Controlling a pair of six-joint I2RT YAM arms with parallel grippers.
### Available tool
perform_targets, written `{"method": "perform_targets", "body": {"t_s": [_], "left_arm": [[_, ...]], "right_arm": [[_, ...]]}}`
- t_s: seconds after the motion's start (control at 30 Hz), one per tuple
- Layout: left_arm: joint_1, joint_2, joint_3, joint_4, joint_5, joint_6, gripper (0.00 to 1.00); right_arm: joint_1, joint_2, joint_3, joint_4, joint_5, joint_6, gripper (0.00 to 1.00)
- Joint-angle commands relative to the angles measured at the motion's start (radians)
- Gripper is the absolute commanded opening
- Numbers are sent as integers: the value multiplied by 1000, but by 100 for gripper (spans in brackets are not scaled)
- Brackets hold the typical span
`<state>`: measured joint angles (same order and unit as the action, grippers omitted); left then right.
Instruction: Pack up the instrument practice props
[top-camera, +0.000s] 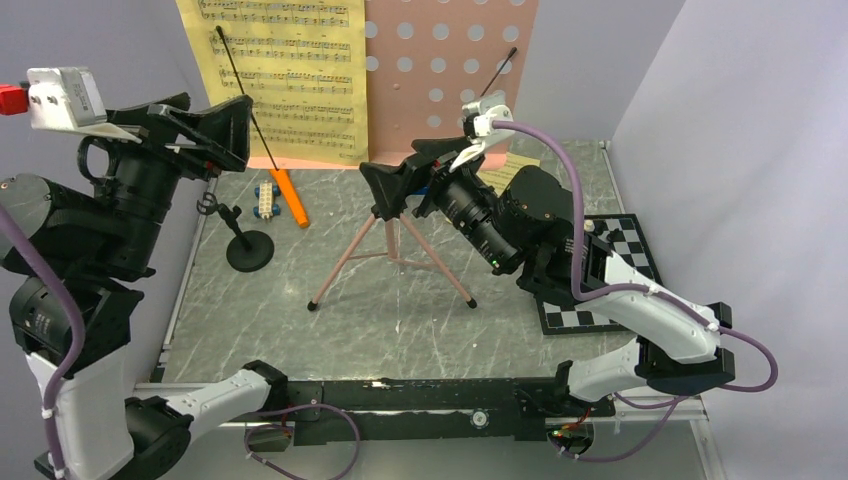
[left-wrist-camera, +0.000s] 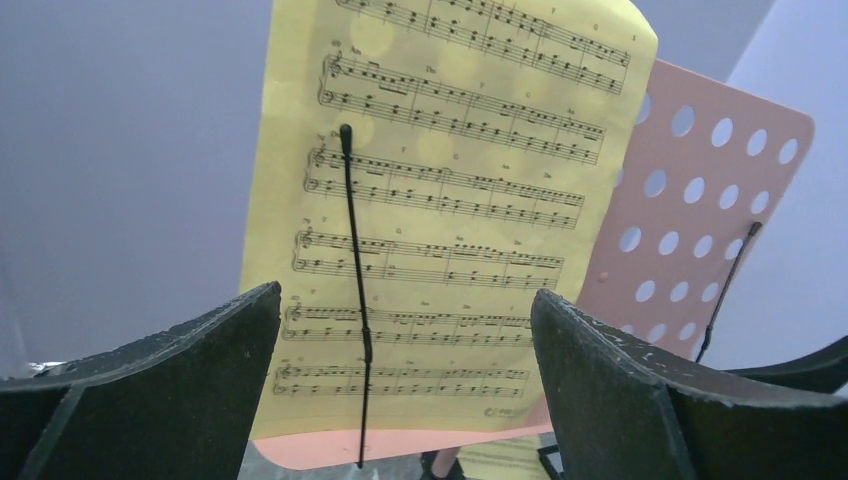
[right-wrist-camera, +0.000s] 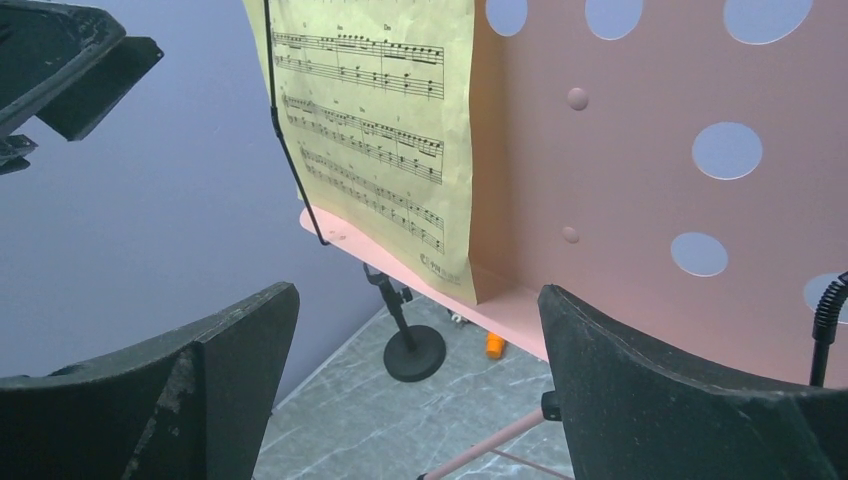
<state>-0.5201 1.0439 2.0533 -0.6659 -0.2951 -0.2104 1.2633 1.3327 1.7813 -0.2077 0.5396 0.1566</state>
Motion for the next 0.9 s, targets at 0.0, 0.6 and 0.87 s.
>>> {"method": "perform_targets", "body": {"t_s": [0.0,0.6,0.87], "left_arm": [[99,-10,-65,64,240,-138,97],[420,-199,-470,458,555,-411,90],[420,-218,-466,442,543,-401,93]], "right_arm": [[4,-18,-7,48,-18,-27,95],[1,68,-26,201,101,-123,95],[-41,143,51,158,73,-69,94]]}}
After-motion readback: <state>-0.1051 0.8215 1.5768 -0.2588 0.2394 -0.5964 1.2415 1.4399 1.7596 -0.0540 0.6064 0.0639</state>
